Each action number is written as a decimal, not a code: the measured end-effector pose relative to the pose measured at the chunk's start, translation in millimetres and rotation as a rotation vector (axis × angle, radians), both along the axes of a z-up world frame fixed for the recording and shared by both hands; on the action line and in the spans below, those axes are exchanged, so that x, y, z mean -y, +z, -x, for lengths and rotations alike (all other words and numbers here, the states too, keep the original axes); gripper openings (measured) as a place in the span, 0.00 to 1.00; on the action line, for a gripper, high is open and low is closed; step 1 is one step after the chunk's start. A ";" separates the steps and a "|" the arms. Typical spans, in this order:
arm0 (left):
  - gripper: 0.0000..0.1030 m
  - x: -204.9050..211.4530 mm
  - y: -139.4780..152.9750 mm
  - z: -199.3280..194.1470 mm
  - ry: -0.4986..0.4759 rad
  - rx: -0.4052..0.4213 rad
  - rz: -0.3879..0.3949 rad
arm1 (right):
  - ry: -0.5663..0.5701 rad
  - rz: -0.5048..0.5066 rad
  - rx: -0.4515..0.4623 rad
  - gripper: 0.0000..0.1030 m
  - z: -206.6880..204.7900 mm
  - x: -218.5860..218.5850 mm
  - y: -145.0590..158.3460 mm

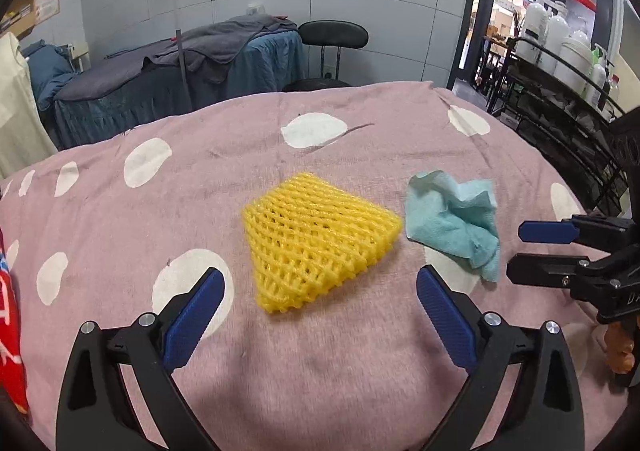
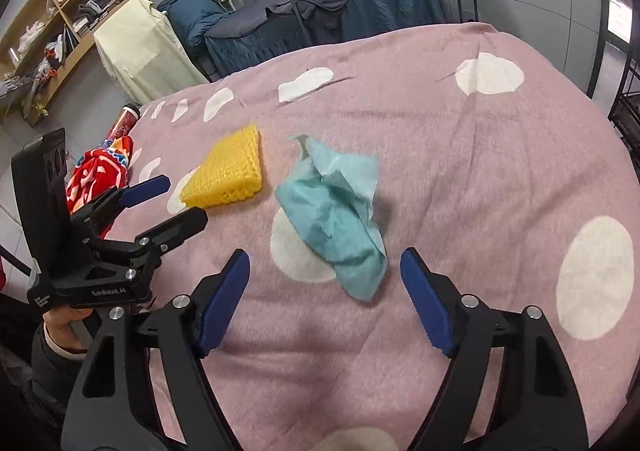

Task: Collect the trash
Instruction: 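Grasp the yellow foam net with the left tool while the right tool grasps the teal cloth, then carry the teal cloth in the right tool over the bin and release it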

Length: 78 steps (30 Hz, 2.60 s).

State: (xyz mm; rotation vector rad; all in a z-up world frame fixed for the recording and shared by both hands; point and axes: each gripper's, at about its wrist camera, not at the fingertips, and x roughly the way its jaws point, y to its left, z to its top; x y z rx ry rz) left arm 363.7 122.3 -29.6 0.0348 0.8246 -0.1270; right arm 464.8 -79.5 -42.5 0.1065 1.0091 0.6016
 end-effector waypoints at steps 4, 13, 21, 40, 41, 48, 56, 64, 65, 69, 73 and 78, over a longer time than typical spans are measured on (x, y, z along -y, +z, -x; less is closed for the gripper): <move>0.67 0.4 -11.6 -14.6 -0.015 -0.050 0.006 | 0.000 0.024 -0.010 0.62 -18.4 -11.8 -9.7; 0.19 -2.1 -10.1 -7.6 0.007 -0.062 0.048 | 0.009 0.024 -0.002 0.09 -14.5 -15.2 -12.9; 0.18 10.8 18.6 31.3 0.004 0.036 0.091 | 0.012 -0.019 0.082 0.09 26.1 4.1 18.5; 0.18 101.3 40.5 119.7 -0.157 0.104 0.183 | -0.186 -0.039 0.203 0.09 147.5 131.2 51.0; 0.18 107.3 40.6 122.8 -0.169 0.104 0.189 | -0.203 -0.038 0.210 0.09 152.8 138.5 52.3; 0.18 155.3 41.9 137.0 -0.271 0.104 0.220 | -0.368 -0.002 0.274 0.09 198.0 201.3 58.1; 0.18 205.0 38.8 146.6 -0.383 0.088 0.250 | -0.536 0.001 0.250 0.09 228.9 269.0 47.1; 0.18 244.7 38.0 154.0 -0.466 0.074 0.265 | -0.676 0.065 0.184 0.09 239.9 313.9 16.2; 0.18 249.7 37.7 154.7 -0.478 0.072 0.263 | -0.694 0.083 0.170 0.09 239.7 318.3 11.3; 0.18 269.1 34.3 157.6 -0.518 0.060 0.255 | -0.767 0.119 0.097 0.09 237.0 339.3 -14.0; 0.18 284.7 29.8 157.6 -0.557 0.032 0.260 | -0.795 0.135 0.032 0.09 233.1 352.4 -38.7; 0.18 301.2 25.3 158.4 -0.595 0.012 0.247 | -0.819 0.160 -0.021 0.09 226.4 362.9 -65.1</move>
